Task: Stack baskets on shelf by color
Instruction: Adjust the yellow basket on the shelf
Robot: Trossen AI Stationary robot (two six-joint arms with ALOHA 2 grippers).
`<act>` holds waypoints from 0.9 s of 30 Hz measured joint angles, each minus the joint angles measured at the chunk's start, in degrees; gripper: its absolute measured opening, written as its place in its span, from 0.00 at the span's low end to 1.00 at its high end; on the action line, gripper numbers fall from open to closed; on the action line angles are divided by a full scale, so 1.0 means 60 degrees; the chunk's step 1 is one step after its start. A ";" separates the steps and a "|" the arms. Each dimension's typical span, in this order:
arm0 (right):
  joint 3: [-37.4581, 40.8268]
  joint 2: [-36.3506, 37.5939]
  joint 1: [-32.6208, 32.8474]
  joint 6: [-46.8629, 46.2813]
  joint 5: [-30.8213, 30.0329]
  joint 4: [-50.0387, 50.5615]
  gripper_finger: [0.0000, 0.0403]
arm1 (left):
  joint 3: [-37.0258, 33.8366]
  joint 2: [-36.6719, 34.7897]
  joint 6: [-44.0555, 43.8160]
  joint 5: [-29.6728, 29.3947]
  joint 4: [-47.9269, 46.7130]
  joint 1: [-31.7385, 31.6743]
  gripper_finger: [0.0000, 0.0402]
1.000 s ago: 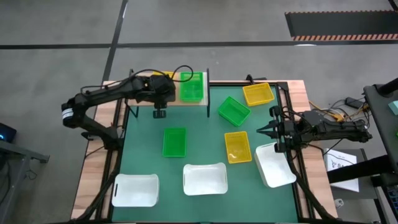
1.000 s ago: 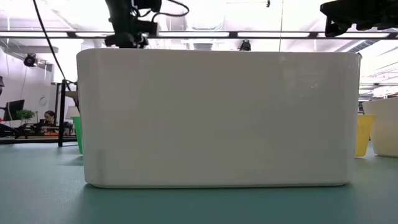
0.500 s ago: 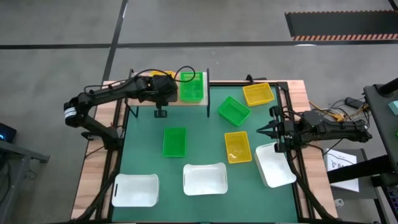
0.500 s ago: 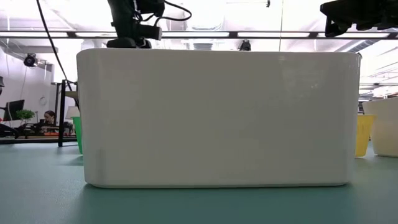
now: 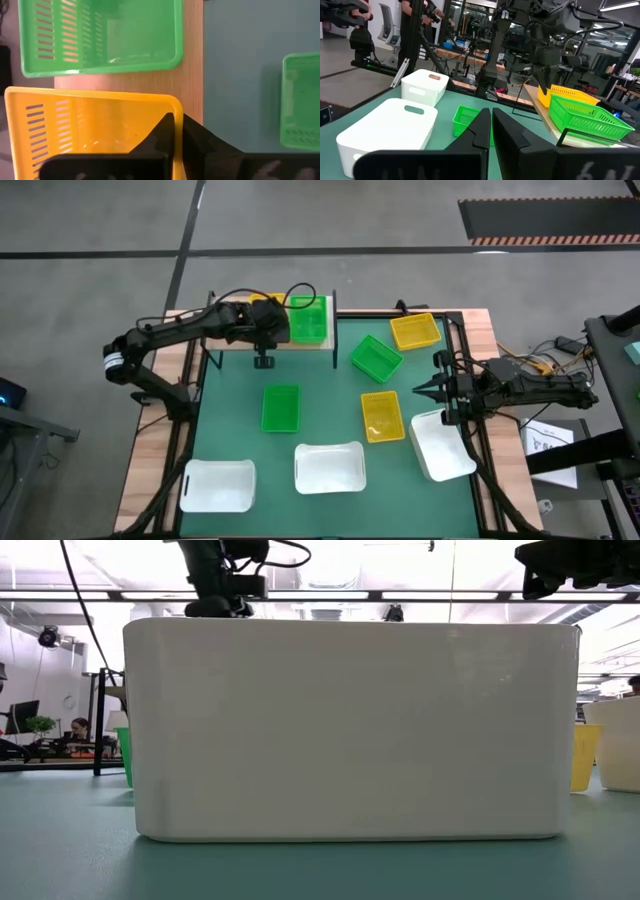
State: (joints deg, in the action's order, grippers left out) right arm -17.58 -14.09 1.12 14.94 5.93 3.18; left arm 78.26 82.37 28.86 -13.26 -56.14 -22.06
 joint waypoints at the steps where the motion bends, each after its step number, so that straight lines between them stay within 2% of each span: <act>1: -0.0001 0.0000 0.0000 0.0000 0.0000 0.0000 0.03 | -0.0001 0.0000 -0.0004 0.0056 0.0024 0.0000 0.00; 17: 0.0001 0.0000 -0.0003 -0.0029 0.0000 0.0004 0.03 | -0.0004 0.0000 -0.0248 0.0424 0.0176 0.0000 0.00; 27: 0.0000 0.0000 -0.0003 -0.0062 0.0000 0.0004 0.03 | -0.0007 0.0036 -0.0264 0.0427 0.0296 0.0000 0.15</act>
State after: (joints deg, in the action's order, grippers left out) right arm -17.58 -14.09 1.10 14.57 5.93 3.20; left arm 78.22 82.59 27.28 -10.70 -54.37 -22.06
